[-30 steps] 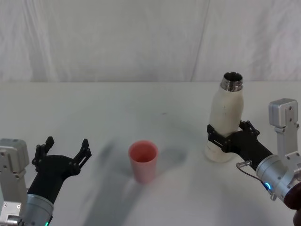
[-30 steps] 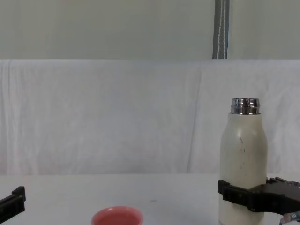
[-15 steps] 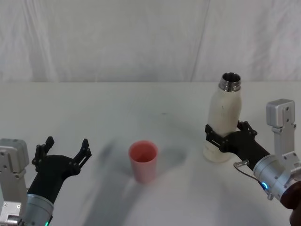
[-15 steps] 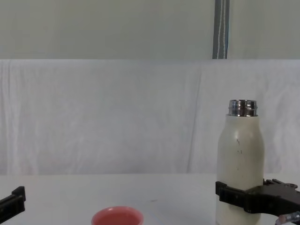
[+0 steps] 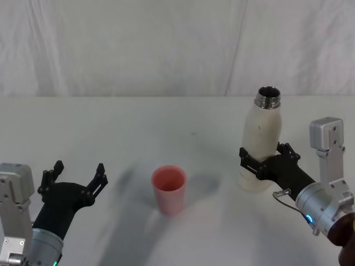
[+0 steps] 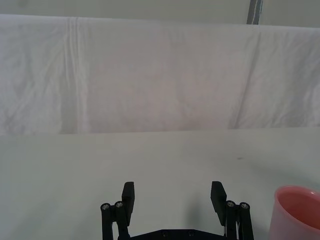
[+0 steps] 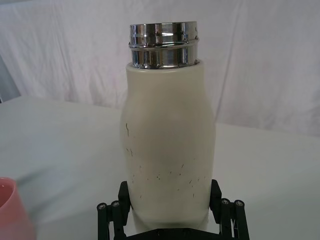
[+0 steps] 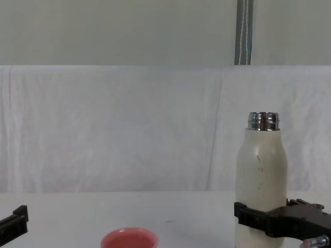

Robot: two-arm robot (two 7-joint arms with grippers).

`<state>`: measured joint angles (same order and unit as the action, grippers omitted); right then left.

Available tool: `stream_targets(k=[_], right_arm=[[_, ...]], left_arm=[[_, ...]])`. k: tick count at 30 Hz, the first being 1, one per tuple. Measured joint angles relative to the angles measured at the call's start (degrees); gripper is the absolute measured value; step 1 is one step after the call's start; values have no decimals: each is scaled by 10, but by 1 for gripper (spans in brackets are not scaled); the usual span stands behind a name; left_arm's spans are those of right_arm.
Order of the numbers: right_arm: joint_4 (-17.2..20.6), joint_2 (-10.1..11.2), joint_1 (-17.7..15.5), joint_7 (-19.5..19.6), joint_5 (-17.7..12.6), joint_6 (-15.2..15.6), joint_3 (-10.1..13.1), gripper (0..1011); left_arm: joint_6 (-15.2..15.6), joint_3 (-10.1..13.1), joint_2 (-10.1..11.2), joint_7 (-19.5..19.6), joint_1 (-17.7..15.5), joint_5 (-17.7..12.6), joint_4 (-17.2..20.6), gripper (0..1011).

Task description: Grasp the thermos with one hand and pour water into the cup lid.

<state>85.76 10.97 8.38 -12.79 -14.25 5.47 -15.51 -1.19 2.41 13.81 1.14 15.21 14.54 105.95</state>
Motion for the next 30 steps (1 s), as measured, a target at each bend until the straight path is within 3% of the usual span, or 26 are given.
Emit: stream_targets(k=[30], right_arm=[[-5,0,3,-4,3,-1,-2,952]], left_arm=[[0,0,0,0,0,0,0,1001]])
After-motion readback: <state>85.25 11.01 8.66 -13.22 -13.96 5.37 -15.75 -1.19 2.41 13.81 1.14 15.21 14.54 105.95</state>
